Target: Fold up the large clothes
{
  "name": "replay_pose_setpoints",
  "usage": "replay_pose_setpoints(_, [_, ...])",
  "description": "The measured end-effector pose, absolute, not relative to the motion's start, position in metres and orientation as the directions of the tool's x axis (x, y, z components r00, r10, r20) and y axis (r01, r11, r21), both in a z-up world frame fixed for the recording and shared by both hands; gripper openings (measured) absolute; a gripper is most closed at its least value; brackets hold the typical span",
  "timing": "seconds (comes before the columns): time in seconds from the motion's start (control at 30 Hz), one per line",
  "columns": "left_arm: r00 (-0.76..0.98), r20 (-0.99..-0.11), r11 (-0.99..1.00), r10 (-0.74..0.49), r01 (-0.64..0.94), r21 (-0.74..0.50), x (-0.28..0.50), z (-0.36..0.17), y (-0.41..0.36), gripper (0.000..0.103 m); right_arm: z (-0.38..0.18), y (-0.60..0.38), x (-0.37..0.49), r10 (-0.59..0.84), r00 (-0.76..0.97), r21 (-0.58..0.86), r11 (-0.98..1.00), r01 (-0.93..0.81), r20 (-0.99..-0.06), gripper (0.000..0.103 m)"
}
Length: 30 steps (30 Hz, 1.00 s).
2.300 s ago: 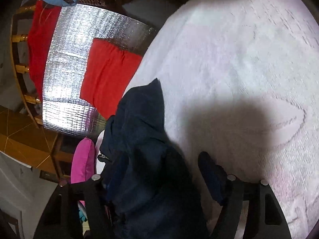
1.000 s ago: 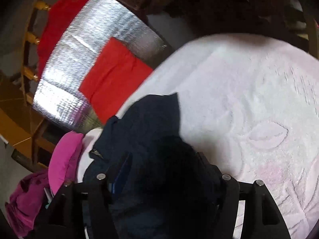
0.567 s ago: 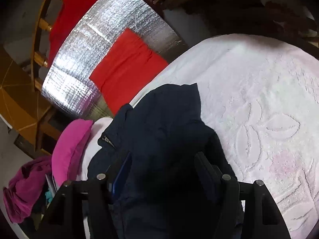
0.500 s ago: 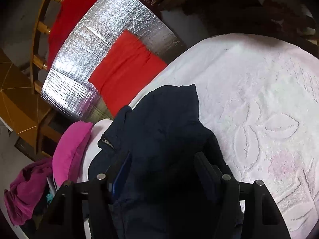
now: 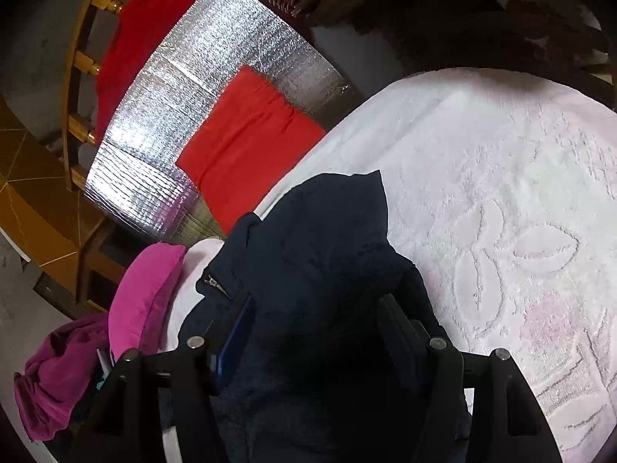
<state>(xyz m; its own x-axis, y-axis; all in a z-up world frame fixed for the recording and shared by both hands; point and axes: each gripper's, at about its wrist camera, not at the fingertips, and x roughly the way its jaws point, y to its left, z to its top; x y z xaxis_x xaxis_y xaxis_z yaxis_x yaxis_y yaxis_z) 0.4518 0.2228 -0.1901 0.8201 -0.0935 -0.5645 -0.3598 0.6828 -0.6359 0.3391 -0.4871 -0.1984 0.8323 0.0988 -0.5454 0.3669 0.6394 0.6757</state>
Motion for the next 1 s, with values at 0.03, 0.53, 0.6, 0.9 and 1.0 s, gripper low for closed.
replay_pose_setpoints(0.03, [0.835, -0.542, 0.72, -0.097, -0.318, -0.617, 0.45, -0.176, 0.208, 0.008, -0.197, -0.487, 0.339, 0.099, 0.834, 0.677, 0.639, 0.365, -0.543, 0.069])
replay_pose_setpoints(0.53, [0.779, -0.439, 0.876, -0.448, 0.285, -0.389, 0.422, -0.114, -0.042, 0.006, -0.194, -0.495, 0.328, 0.135, 0.853, 0.733, 0.589, 0.34, -0.504, 0.069])
replay_pose_setpoints(0.6, [0.726, -0.469, 0.855, -0.503, 0.34, -0.391, 0.424, -0.126, -0.07, 0.006, -0.196, -0.497, 0.327, 0.145, 0.853, 0.743, 0.576, 0.34, -0.502, 0.069])
replay_pose_setpoints(0.9, [0.437, -0.741, 0.845, -0.51, 0.415, -0.337, 0.433, -0.201, -0.148, 0.014, -0.196, -0.505, 0.327, 0.156, 0.853, 0.753, 0.565, 0.337, -0.498, 0.069])
replay_pose_setpoints(1.0, [0.299, -0.829, 0.844, -0.473, 0.423, -0.329, 0.435, -0.212, -0.146, 0.046, -0.199, -0.505, 0.331, 0.176, 0.84, 0.752, 0.565, 0.341, -0.513, 0.069])
